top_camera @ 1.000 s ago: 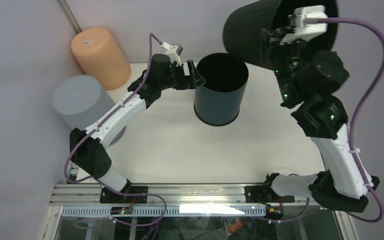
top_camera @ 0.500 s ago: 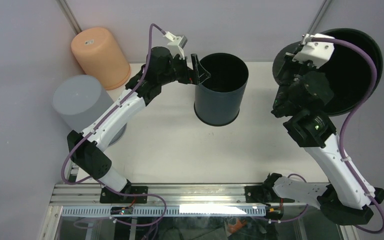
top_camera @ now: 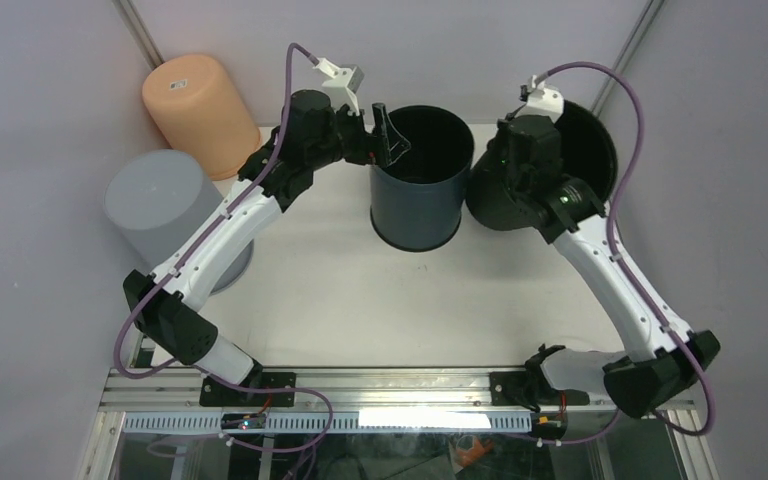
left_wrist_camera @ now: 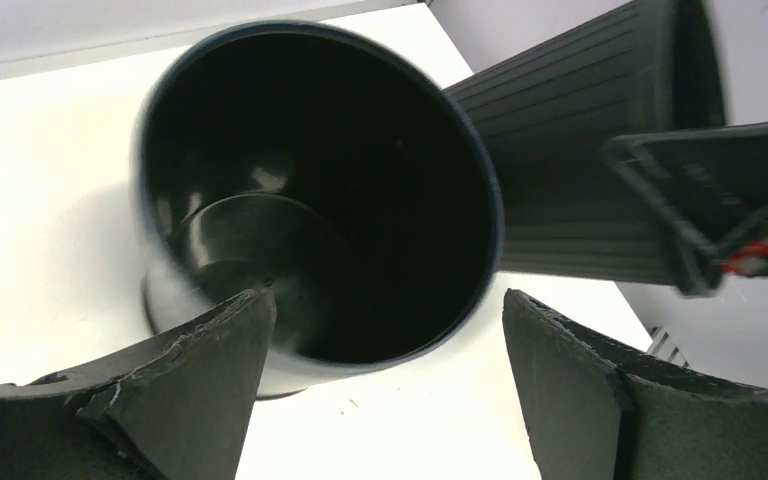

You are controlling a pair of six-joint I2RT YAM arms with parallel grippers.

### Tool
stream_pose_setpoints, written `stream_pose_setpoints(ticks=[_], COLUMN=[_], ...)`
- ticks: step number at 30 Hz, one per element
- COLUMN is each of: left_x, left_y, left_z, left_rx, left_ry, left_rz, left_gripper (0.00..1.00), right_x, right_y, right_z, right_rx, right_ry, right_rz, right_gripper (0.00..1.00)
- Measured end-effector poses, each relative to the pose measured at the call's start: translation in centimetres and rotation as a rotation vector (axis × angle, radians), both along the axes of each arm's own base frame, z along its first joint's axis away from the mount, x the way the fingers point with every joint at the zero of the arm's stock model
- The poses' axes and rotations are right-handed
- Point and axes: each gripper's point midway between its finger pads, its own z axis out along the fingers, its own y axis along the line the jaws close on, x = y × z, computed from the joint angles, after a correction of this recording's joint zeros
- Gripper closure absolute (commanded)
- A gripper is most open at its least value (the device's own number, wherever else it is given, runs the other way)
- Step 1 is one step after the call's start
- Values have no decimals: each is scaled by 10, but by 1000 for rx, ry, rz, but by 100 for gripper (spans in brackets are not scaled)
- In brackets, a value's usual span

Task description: Turn the large container upside down

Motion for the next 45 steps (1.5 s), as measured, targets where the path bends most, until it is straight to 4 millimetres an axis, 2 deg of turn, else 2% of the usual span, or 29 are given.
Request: stream_pose_setpoints(ticks=[2, 5, 7, 8, 10, 13, 16, 21, 23, 30, 35, 40, 41, 42, 45], left_x=[-3, -7, -10, -11, -11, -11, -10, -14, -15, -10, -3, 2, 4, 5, 9], left_y=[3, 6, 8, 9, 13, 15, 17, 13, 9, -3, -10, -13, -14, -14, -16], left_z=[5, 12, 18, 20, 24, 27, 27, 26, 23, 1, -20, -42, -48, -55, -75], left_rx=[-3, -9, -16, -19, -25, -28, -29, -38, -40, -33, -18, 10, 19, 28, 56], left_ry=[-7, -17, -30, -34, -42, -46, -43, -33, -23, 39, 89, 141, 156, 170, 215], left_rz=[5, 7, 8, 8, 14, 17, 16, -13, -31, -65, -76, -71, -69, -67, -62], left_gripper=[12, 13, 12, 12, 12, 12, 12, 12, 12, 12, 12, 12, 12, 13, 13], right_x=[11, 22, 27, 27, 24, 21, 19, 30, 33, 21, 22, 24, 24, 24, 23], right_y=[23, 60, 92, 103, 116, 122, 110, 36, 18, 13, 6, 1, 0, -2, -9], right_z=[-23, -42, -39, -35, -27, -21, -23, -47, -54, -66, -87, -95, -98, -101, -112], right_rx=[49, 132, 205, 226, 274, 350, 454, 653, 705, 864, 1011, 1034, 1023, 1012, 962], right_ry=[58, 111, 97, 84, 69, 74, 81, 73, 66, 76, 100, 115, 122, 131, 172], right_rz=[63, 170, 286, 325, 383, 434, 462, 339, 299, 335, 310, 289, 283, 274, 240], right_gripper=[100, 100, 100, 100, 100, 100, 100, 100, 100, 100, 100, 100, 97, 81, 60])
